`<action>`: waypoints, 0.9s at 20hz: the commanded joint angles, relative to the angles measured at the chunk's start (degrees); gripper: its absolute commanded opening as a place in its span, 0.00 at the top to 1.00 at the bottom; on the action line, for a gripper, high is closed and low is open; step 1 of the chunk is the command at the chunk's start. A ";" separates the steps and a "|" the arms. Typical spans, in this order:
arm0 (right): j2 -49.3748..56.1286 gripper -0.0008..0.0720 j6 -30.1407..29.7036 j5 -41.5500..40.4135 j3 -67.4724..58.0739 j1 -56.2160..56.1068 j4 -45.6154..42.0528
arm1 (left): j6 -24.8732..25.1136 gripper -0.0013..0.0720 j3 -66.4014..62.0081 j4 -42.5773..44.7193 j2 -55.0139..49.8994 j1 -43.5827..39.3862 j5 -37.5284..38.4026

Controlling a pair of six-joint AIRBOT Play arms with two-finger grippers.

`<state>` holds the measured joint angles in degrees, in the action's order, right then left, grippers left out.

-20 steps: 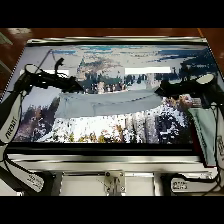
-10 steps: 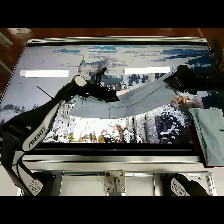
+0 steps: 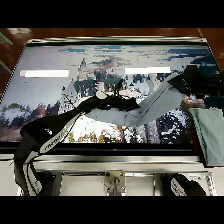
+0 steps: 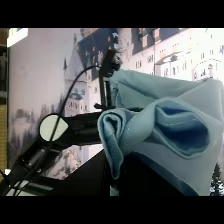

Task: Fold the shirts.

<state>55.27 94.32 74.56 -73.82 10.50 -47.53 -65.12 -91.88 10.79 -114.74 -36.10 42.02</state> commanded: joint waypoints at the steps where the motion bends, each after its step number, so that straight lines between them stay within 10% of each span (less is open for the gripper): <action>1: 2.21 0.90 0.28 -1.18 -0.02 -1.60 -1.40 | 2.93 0.93 -0.04 -0.17 3.23 6.82 2.45; 8: 16.63 0.90 -1.86 -28.17 -0.02 -23.26 0.04 | -7.32 0.93 -0.07 37.68 25.51 33.94 10.67; 18: 43.19 0.88 -2.47 -54.36 -0.04 -43.45 24.50 | -7.80 0.93 -0.04 39.80 41.00 55.34 21.94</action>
<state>92.38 92.09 25.56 -73.82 -29.06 -30.57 -72.90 -91.90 49.32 -76.34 16.29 60.51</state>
